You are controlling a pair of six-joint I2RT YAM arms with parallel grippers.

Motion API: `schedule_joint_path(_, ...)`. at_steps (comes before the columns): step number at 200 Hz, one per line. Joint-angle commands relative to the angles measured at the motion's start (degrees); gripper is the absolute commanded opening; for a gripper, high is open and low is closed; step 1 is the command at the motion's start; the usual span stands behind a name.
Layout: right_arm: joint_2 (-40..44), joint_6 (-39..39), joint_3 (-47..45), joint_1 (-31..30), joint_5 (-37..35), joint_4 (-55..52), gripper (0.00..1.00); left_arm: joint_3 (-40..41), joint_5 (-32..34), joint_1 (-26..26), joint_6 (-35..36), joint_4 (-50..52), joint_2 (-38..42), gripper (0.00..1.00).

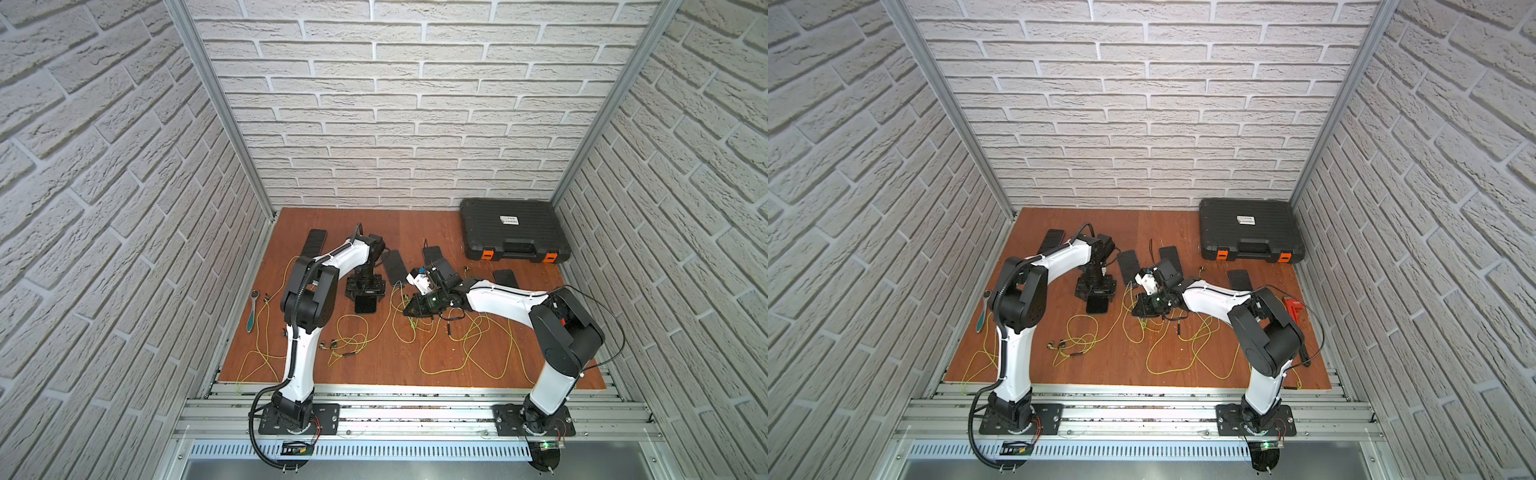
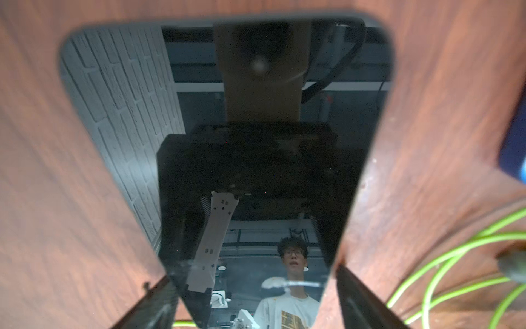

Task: Plug wired earphones into phones
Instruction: Pick up the phone at the center of the board.

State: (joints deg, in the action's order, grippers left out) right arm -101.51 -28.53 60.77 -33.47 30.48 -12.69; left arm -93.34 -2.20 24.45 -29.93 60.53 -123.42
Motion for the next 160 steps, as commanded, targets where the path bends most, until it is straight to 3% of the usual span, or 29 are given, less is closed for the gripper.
schedule_joint_path(1,3.1,0.8,-1.3,0.3,-0.3,0.6,0.06,0.8,4.0,-1.0,-1.6,-1.2,-5.0,0.76)
schedule_joint_path(35,3.9,1.4,-1.2,0.3,0.2,0.4,0.06,1.6,6.2,-1.0,-3.9,-1.2,-1.0,0.65)
schedule_joint_path(87,4.2,4.8,0.5,0.3,6.2,1.5,0.06,6.4,4.2,-1.5,-10.3,-1.5,17.0,0.55)
schedule_joint_path(124,6.1,5.0,1.1,0.6,9.3,4.1,0.06,10.5,-4.6,-3.7,-18.7,-4.9,29.3,0.41)
schedule_joint_path(160,10.3,-1.6,-1.1,0.4,8.4,12.8,0.06,21.5,-19.1,-7.7,-37.4,-19.3,39.9,0.17)
